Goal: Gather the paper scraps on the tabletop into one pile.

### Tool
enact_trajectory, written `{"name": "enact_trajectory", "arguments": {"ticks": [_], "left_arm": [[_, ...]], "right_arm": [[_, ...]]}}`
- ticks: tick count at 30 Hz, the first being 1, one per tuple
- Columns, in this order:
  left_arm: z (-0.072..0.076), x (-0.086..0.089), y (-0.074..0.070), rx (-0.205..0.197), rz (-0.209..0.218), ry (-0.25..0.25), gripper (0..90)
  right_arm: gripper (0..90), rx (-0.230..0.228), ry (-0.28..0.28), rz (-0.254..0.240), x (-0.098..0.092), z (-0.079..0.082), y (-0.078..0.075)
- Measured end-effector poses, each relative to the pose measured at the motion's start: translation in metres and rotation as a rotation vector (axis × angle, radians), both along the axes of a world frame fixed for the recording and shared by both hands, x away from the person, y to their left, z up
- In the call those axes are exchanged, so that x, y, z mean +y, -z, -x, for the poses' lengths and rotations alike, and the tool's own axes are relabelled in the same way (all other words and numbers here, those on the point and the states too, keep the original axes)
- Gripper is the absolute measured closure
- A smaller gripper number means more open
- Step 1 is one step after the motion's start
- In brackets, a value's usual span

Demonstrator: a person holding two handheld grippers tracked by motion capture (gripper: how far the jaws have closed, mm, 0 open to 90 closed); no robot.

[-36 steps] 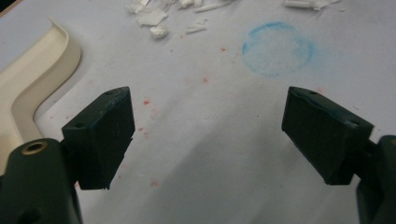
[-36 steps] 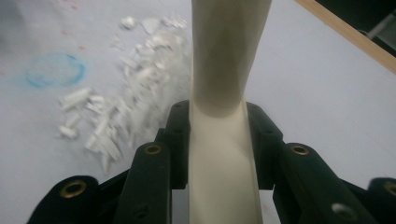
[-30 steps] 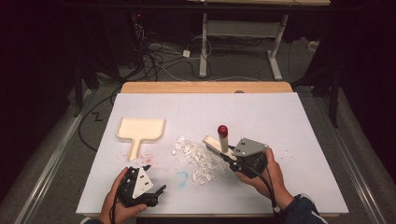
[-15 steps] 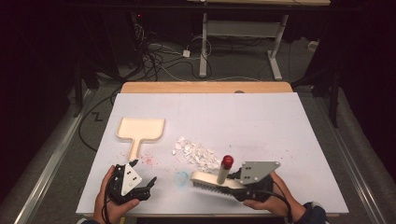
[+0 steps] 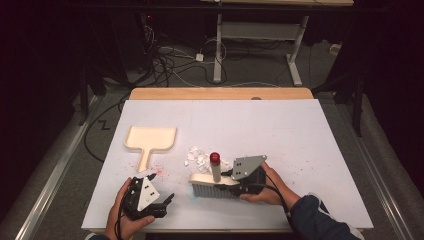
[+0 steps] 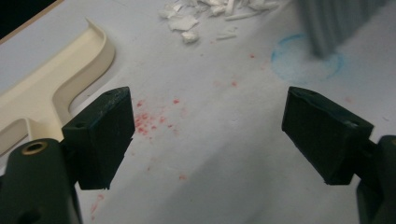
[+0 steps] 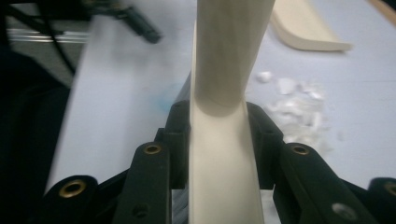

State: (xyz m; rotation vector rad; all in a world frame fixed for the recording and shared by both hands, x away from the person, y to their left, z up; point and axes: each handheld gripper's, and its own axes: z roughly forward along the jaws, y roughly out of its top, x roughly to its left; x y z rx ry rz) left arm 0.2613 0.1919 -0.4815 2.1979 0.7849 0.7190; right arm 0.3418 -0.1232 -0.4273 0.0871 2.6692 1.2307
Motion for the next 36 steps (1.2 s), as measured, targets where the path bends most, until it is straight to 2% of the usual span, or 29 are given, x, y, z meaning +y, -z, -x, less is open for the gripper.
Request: {"name": "enact_trajectory", "arguments": {"ticks": [5,8,12,15,19,25,27,29,32,36], "left_arm": [[0.001,0.001,0.000,0.006,0.001,0.002,16.5],[0.001,0.002,-0.001,0.003,0.007,-0.004,16.5],[0.003,0.003,-0.002,-0.003,0.015,-0.008,16.5],[0.004,0.005,-0.003,-0.010,0.020,-0.019,16.5],[0.004,0.005,-0.003,-0.009,0.019,-0.017,16.5],[0.005,0.002,-0.002,-0.005,0.005,0.009,16.5],[0.005,0.002,-0.002,-0.002,0.006,0.013,16.5],[0.005,0.002,-0.001,0.000,0.004,0.016,16.5],[0.005,0.001,-0.002,0.001,-0.001,0.024,16.5],[0.005,-0.001,-0.001,0.007,-0.013,0.033,16.5]], "right_arm": [[68.2,0.030,0.048,-0.012,0.004,-0.016,0.000],[68.4,0.001,0.129,-0.016,0.006,-0.016,-0.002],[68.4,0.008,0.198,-0.057,0.008,-0.012,-0.008],[68.4,0.012,0.234,-0.092,0.017,-0.008,-0.016],[68.4,0.066,0.279,-0.144,0.040,-0.008,-0.020],[68.3,0.133,0.375,-0.118,0.080,-0.008,-0.006],[68.4,0.124,0.420,-0.087,0.085,-0.009,0.001],[68.3,0.106,0.471,-0.077,0.084,-0.012,0.003],[68.3,0.103,0.527,-0.064,0.075,-0.016,0.002],[68.3,0.106,0.562,-0.058,0.058,-0.017,-0.002]]}}
